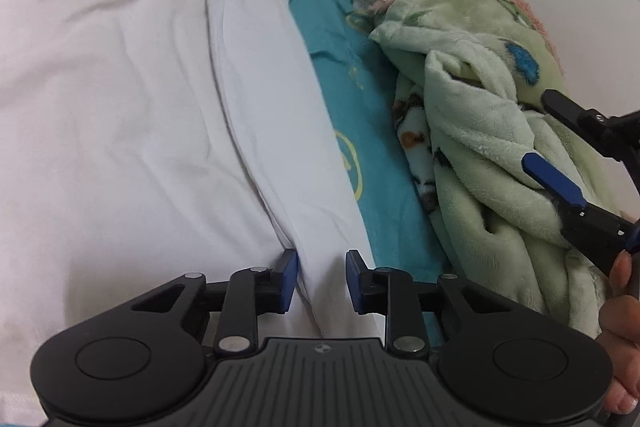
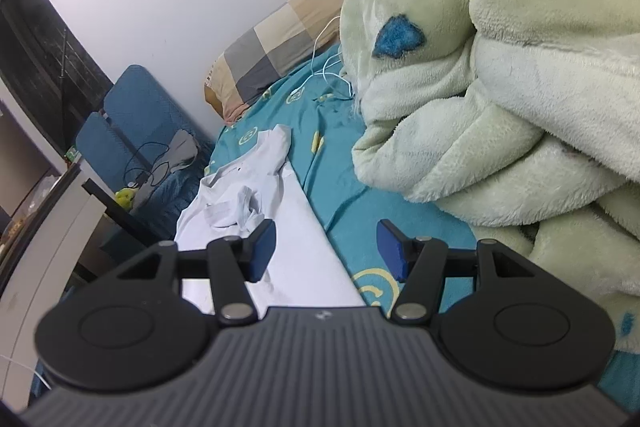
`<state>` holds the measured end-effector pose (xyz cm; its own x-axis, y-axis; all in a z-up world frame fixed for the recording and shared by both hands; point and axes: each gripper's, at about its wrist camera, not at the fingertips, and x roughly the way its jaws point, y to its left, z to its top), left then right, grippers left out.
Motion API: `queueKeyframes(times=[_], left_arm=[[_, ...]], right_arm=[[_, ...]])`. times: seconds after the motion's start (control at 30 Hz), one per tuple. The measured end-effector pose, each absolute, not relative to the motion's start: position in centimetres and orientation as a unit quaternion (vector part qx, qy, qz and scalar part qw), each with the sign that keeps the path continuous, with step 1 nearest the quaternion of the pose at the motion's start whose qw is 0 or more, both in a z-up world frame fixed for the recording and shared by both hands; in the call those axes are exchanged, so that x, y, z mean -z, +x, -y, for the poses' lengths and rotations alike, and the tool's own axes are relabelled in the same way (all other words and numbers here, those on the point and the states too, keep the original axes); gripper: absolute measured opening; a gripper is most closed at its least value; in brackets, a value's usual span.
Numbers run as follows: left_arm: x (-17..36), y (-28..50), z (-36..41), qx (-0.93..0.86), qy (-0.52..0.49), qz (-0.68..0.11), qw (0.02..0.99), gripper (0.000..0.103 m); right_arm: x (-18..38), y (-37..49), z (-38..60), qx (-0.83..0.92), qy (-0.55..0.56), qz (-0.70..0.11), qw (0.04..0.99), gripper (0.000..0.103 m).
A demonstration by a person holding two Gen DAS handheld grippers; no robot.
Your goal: Fold clothes
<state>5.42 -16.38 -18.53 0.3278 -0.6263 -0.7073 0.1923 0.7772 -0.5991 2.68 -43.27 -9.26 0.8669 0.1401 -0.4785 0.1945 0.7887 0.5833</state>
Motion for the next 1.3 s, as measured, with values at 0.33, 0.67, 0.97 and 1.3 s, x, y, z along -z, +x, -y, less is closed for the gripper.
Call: queueKeyframes(times=[0.33,0.67,0.97,1.3], left_arm=[[16.8,4.9,15.9,0.282,-0.219,-0.540,0.762,0.003],[10.4,6.0,8.8,0.260,-0.224,-0.570,0.746,0.002],[16.2,6.1,5.8,0.196,-0.188,-0.603,0.750,0.002],[12.0,8.1,5.0,0.221,-0.198,-0.540,0.788,0.050]], right_arm=[[9.6,3.0,42.9,0.020,0.314,-0.274,0.909,0.059],[10.4,4.5,40.9,0.002,0.272,-0.324,0.906,0.059],[11.4,5.5,38.3,-0.014,0.221,-0.374,0.901,0.059],[11.0,4.9,35.3,-0.047,0.189,-0.387,0.901,0.059]])
